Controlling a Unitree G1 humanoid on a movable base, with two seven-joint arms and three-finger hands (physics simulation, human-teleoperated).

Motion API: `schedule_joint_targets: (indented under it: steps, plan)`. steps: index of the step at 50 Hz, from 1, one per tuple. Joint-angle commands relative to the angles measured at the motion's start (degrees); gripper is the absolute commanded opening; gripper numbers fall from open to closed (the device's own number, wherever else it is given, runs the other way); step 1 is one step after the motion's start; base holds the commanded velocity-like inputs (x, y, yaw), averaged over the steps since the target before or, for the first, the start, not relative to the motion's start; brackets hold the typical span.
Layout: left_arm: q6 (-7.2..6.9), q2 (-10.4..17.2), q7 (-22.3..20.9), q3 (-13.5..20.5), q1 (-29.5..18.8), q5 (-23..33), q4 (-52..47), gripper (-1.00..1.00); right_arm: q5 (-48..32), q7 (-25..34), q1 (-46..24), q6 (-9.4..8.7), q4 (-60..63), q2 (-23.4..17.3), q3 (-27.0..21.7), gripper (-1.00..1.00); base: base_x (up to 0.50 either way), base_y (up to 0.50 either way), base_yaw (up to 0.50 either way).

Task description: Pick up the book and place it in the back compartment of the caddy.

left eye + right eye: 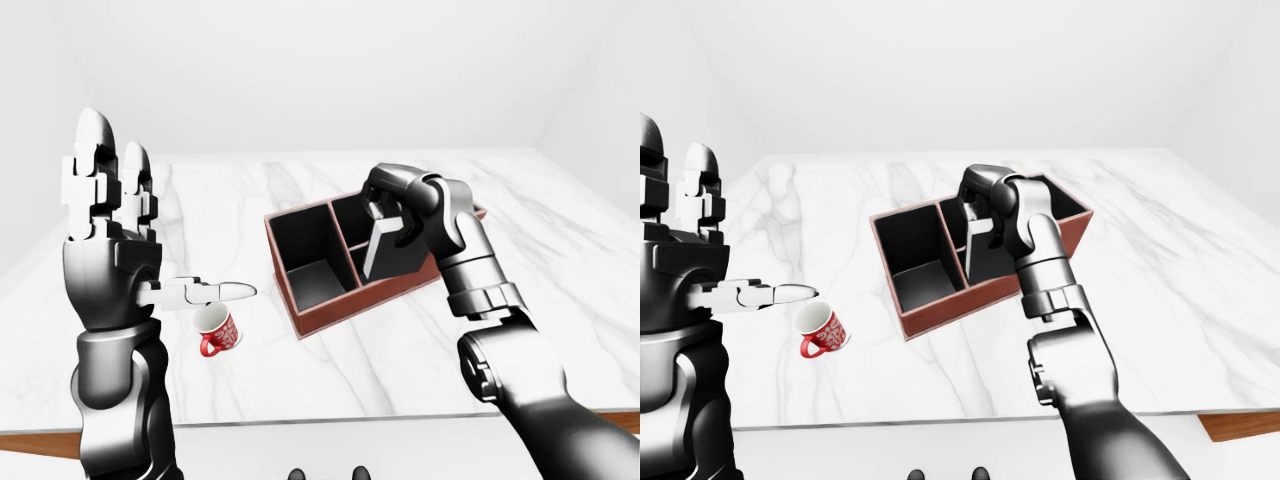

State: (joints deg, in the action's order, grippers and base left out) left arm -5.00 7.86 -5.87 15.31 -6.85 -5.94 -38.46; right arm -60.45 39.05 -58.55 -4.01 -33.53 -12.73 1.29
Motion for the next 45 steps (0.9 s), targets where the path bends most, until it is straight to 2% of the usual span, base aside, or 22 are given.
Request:
schedule_joint_targets:
  steps: [1,21,24,32,45]
  plan:
    - [0.0,0.0,0.0,-0.1,0.0,0.0,0.0,1.0,-0.4,-3.1,-2.5,2.16,-3.9,0.2,0.0,-1.0,0.0,0.0,0.0]
    - [0.0,0.1,0.1,0.1,-0.1,-0.1,0.0,1.0,1.0,-12.9,-5.2,6.5,-12.6,-0.6,-0.1,-1.0,0.0,0.0,0.0]
    - [0.0,0.1,0.1,0.1,-0.1,-0.1,0.0,1.0,1.2,-13.5,-5.0,6.54,-12.6,-0.5,-0.1,-1.0,0.0,0.0,0.0]
    - [0.0,0.1,0.1,0.1,-0.1,0.0,0.1,1.0,2.1,-18.4,-6.0,8.99,-18.5,-1.0,0.0,-1.0,0.0,0.0,0.0]
    - [0.0,0.1,0.1,0.0,-0.1,0.0,0.0,1.0,2.0,-26.3,-7.6,9.01,-27.4,-1.8,0.7,-1.0,0.0,0.0,0.0]
